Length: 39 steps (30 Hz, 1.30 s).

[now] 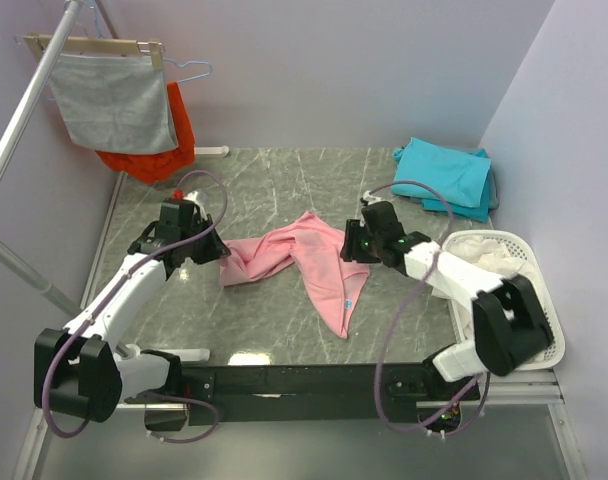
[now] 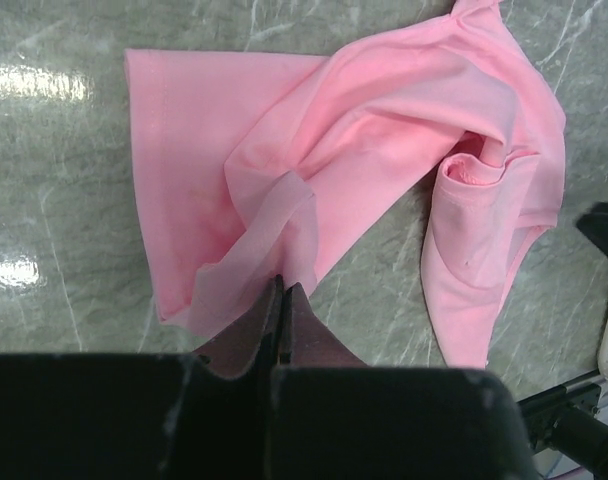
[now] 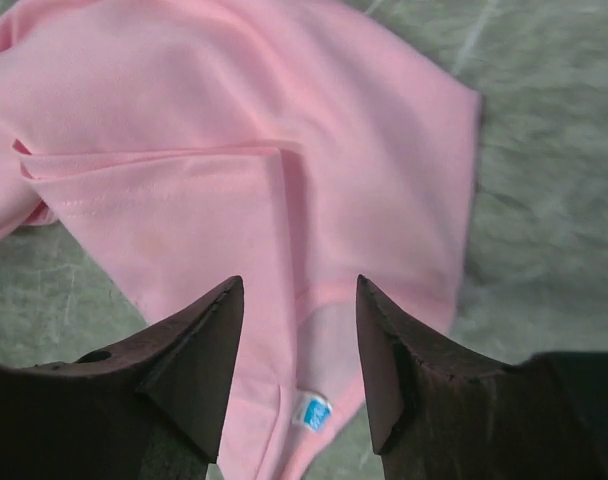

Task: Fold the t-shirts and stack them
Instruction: Flatten out the tshirt

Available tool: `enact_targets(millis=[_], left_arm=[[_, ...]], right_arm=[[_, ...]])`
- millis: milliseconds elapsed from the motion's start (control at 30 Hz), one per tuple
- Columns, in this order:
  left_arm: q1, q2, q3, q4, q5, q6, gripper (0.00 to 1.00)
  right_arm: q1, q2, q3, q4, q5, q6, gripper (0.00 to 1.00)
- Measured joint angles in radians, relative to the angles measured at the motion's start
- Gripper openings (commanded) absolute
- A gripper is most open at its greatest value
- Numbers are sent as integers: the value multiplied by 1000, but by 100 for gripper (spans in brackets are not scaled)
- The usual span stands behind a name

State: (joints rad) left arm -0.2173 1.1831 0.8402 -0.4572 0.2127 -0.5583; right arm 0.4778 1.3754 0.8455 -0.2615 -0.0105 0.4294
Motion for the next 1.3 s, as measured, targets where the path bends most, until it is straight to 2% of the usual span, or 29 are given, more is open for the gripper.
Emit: enact_targets(millis=[133,367,433,467,500,600,700,833,967,1133,1300], left_arm=[[0,20,0,26,0,0,1],[0,39,0,41,-5,0,1],[0,46,0,47,-8,0,1],[0,51,0,49,-8,0,1],[0,54,0,51,-9,0,1],[0,63,0,50,-10,0,1],[0,65,0,50,-16,0,1],[0,65,0,48,-28,0,1],[0,55,26,2,-65,7,1],[10,-10,135,-82,-142,32,1],[34,-98,277,-160,-220,64,1]], right_arm=[[-20,150,37,81,-101,-19,52],[-35,284,77,196,-225,-26,48],[-39,326,84,215,-259,-27,41],[-40,341,84,223,-271,-26,34],[-42,357,85,227,-282,-28,16],[-48,382,84,232,-314,-27,0],[-52,370,83,240,-323,-31,0],[-54,259,65,221,-304,-41,0],[-55,26,63,151,-234,-72,0],[-56,-257,124,48,-129,-115,0],[-57,-428,233,-41,-41,-145,0]])
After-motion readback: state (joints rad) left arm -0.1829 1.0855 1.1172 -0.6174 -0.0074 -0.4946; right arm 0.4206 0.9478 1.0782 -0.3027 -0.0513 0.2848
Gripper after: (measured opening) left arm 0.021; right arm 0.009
